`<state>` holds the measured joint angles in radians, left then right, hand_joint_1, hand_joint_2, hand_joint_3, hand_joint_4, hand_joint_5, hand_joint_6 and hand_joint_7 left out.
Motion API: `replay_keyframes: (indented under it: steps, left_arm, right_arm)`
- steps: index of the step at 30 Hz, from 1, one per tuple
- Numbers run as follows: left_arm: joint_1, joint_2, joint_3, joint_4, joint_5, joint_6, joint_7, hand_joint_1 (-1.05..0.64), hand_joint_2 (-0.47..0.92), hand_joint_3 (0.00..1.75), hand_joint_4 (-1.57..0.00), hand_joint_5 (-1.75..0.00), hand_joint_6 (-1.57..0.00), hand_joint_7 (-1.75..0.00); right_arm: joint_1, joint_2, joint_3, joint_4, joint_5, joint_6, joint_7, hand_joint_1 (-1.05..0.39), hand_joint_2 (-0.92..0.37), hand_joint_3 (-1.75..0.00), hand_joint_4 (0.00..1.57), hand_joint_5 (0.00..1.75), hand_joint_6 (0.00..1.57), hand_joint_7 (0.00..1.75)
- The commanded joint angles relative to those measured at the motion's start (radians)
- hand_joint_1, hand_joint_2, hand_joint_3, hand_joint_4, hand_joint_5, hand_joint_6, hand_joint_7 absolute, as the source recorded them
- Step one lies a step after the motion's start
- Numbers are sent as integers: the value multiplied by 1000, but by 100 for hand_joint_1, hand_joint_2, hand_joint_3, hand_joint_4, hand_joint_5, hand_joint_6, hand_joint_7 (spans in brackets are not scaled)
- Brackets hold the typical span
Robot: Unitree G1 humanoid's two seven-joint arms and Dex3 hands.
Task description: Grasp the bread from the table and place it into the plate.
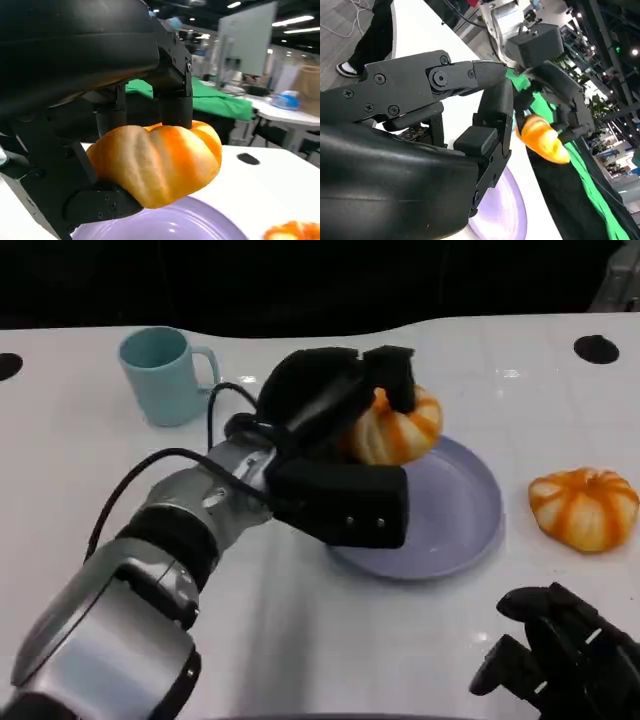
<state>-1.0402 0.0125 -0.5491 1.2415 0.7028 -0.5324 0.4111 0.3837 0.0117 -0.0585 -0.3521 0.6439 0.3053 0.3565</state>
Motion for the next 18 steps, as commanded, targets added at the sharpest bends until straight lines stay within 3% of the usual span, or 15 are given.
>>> replay_keyframes:
  steps: [1, 7, 15, 16, 18]
  left_arm:
    - [-37, -19, -33, 29, 27, 14, -37, -15, 52, 102, -96, -175, -77, -175]
    - [-49, -43, -68, 57, 54, 48, -104, -16, 69, 63, -91, -175, -72, -175]
    - [-58, -67, -78, 76, 54, 75, -190, -16, 70, 58, -85, -175, -69, -172]
    - [-60, -69, -73, 77, 47, 80, -211, -16, 73, 50, -76, -157, -75, -134]
    - [-61, -72, -64, 75, 38, 86, -247, -17, 82, 30, -76, -118, -88, -80]
  right_arm:
    - [7, -1, -1, -12, 4, -4, -7, -53, -92, -19, 62, 146, 74, 88]
    - [5, -4, -3, -8, 8, -3, 0, -53, -92, -19, 62, 143, 74, 86]
    - [5, -4, -1, -9, 3, -1, -5, -56, -92, -16, 62, 142, 75, 85]
    - [6, -4, 0, -9, 3, -2, -4, -56, -92, -16, 62, 143, 75, 85]
    - [6, -3, 1, -7, 1, -9, 2, -55, -92, -17, 61, 143, 75, 84]
